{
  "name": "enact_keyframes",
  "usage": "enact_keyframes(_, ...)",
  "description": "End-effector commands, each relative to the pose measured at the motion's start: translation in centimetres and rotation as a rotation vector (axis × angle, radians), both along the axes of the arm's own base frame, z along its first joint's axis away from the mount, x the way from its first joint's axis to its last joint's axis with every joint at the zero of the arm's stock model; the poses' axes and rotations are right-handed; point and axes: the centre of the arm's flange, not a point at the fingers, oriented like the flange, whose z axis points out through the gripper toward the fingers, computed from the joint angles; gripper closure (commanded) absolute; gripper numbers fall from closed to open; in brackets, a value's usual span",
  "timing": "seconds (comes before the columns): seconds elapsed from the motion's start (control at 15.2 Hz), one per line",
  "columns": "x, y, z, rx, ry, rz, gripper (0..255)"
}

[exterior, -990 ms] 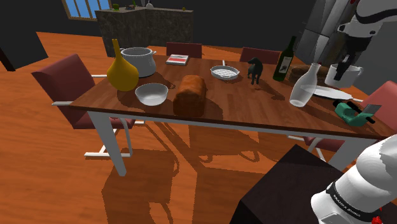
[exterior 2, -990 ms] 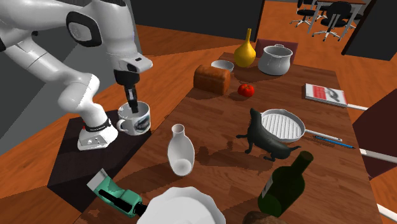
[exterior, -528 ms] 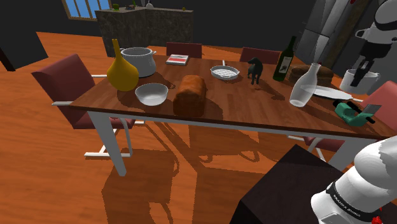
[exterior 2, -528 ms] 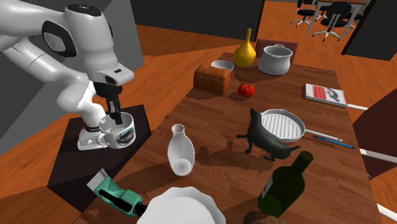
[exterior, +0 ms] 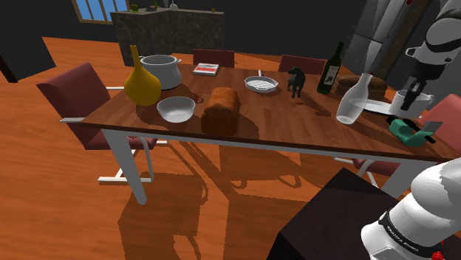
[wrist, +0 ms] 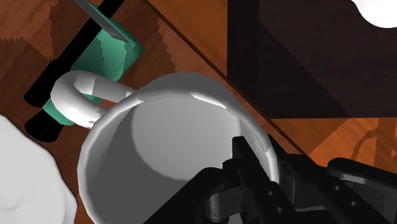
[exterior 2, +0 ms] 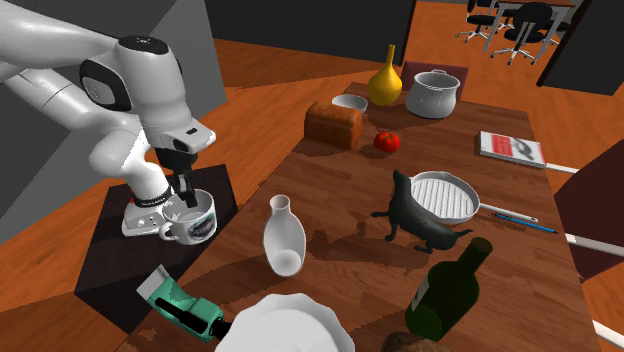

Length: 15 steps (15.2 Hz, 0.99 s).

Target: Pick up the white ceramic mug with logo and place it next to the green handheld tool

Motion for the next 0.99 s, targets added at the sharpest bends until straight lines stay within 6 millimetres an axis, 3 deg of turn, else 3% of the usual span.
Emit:
enact_keyframes(0.0, 0.0, 0.0, -1.1, 0.0, -0.001, 0.0, 255)
enact_keyframes(0.92, 0.0, 0.0, -8.5, 0.0, -0.001, 0.0, 255)
